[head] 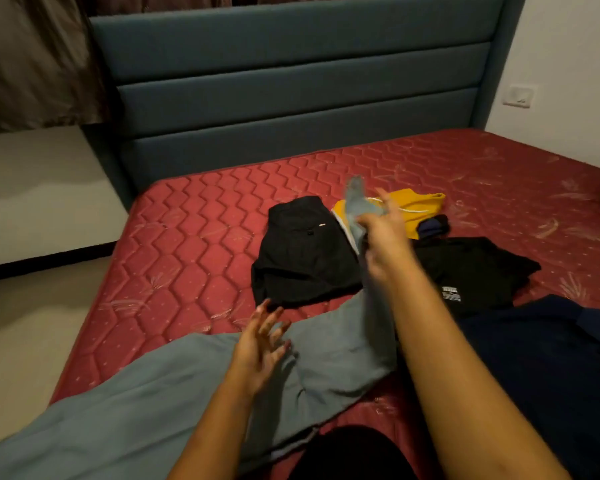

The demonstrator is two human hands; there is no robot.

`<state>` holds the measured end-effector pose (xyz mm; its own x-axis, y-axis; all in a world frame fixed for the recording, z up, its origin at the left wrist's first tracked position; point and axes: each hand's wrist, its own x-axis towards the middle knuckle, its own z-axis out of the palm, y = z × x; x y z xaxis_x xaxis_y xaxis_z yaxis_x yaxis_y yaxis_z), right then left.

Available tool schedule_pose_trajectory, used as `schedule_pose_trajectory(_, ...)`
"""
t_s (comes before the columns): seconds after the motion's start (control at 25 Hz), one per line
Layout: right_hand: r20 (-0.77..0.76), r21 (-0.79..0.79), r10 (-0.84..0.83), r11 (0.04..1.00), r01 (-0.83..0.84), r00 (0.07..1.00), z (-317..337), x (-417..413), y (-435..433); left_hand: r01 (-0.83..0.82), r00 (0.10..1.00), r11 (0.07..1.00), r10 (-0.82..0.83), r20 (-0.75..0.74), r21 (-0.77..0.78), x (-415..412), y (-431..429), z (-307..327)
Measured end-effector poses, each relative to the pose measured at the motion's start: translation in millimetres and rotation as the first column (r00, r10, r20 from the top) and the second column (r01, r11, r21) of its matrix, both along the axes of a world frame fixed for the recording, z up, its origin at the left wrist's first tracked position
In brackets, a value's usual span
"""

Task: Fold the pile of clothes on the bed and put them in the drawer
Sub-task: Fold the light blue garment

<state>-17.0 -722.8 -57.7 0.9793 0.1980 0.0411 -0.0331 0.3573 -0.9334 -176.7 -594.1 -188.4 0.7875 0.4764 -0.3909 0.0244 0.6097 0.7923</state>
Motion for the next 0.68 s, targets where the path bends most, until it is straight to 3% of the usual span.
schedule_pose_trajectory(0.08, 0.226, -0.206, 0.19, 0.968, -0.143, 0.955, -5, -76, 54, -0.107, 0.994, 0.982, 0.11, 0.009, -0.157, -46, 41, 2)
schedule_pose_trajectory(0.16, 0.306, -0.422, 0.429, 0.861, -0.283, 0.85, -27, -158, 99, -0.181, 0.984, 0.965, 0.177, -0.037, -0.191, -97, 76, -1)
schedule_pose_trajectory(0.32, 0.185, -0.686, 0.779, 0.539, -0.489, 0.599, -87, -278, 156, -0.295, 0.954, 0.94, 0.28, -0.11, -0.169, -186, 109, 5)
schedule_pose_trajectory(0.44, 0.116, -0.794, 0.905, 0.332, -0.509, 0.409, -115, -321, 177, -0.36, 0.918, 0.925, 0.329, -0.221, -0.119, -229, 129, 8)
schedule_pose_trajectory(0.56, 0.121, -0.851, 0.945, 0.257, -0.459, 0.305, -136, -334, 193, -0.28, 0.918, 0.955, 0.238, -0.317, -0.095, -250, 152, 5)
schedule_pose_trajectory(0.68, 0.203, -0.888, 0.955, 0.273, -0.371, 0.218, -145, -335, 201, -0.239, 0.884, 0.961, 0.274, -0.379, 0.136, -256, 176, 1)
